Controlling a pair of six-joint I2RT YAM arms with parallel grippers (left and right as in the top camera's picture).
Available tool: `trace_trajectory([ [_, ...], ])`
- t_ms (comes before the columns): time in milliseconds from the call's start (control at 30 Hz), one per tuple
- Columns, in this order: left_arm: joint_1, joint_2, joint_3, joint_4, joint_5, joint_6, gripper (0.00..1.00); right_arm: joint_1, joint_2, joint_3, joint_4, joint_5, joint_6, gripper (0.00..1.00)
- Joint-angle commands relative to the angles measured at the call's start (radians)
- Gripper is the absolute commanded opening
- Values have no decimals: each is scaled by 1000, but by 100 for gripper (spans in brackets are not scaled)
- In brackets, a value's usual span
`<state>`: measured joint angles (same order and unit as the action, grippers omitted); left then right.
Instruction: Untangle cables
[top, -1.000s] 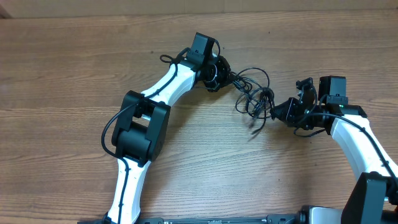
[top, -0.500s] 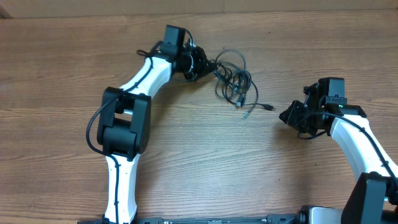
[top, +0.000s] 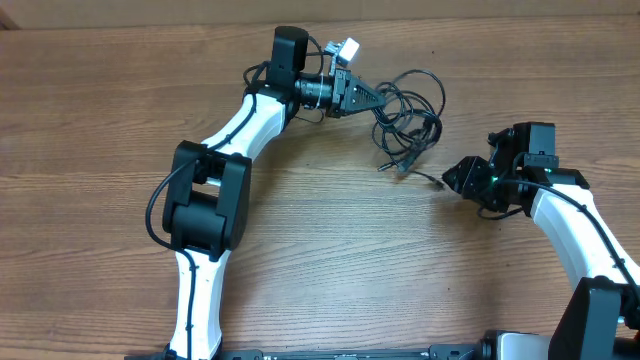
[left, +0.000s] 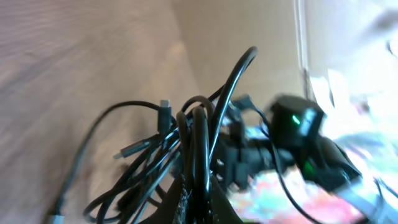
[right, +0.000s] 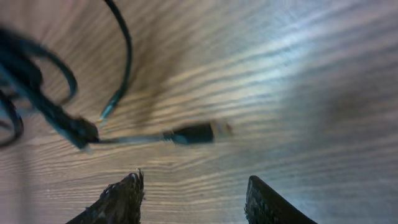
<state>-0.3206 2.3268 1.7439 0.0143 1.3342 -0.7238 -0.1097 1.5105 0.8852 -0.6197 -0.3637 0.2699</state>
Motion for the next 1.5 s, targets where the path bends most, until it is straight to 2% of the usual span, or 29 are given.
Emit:
trace_trajectory([
  [0, -8, 5, 2, 21, 179, 55, 4, -2, 5, 18, 45, -49, -39, 52],
  [133, -7, 5, 2, 20, 248, 116, 4, -2, 5, 18, 83, -50, -38, 52],
  [233, -7, 5, 2, 22, 247, 126, 4, -2, 5, 18, 103, -62, -34, 53],
  [600, -14, 5, 2, 20, 243, 150, 4, -2, 5, 18, 247, -312, -34, 56],
  [833, -27, 5, 2, 19, 187, 149, 4, -2, 5, 18, 303, -459, -31, 56],
  [1233, -27, 5, 2, -13, 41, 150, 4, -2, 5, 18, 304, -472, -35, 56],
  [1467, -27, 5, 2, -15, 45, 214, 4, -3, 5, 18, 297, -240, -26, 57],
])
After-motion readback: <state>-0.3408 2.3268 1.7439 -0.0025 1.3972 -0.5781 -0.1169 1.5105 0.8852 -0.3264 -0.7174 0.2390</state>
